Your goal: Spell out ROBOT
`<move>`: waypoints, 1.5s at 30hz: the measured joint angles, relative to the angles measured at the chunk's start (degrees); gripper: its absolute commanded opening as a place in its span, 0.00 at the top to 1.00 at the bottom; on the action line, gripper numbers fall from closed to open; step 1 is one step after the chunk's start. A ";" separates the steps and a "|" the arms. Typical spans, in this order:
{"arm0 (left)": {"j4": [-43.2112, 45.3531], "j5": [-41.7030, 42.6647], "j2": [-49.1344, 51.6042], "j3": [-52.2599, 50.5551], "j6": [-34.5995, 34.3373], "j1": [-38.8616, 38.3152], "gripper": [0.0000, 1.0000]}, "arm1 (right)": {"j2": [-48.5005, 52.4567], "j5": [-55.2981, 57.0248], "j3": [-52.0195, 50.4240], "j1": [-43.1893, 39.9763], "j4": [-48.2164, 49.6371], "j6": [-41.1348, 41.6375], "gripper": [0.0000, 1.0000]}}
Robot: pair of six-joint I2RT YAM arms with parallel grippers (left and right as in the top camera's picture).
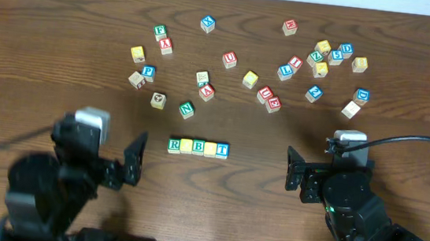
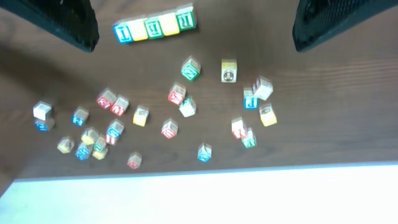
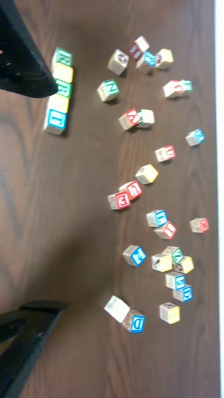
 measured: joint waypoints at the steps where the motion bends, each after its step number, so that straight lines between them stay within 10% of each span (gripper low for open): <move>1: 2.58 0.00 -3.13 -3.28 0.00 0.00 0.02 | 0.00 0.00 0.00 0.00 -0.02 0.00 0.01; 12: 42.93 0.00 -25.03 -38.73 -3.67 3.67 0.02 | 0.09 0.00 -0.02 0.00 0.00 0.00 0.01; 45: 45.09 0.02 -25.05 -38.91 -3.67 3.82 0.02 | 0.09 0.00 -0.02 0.00 0.00 0.00 0.01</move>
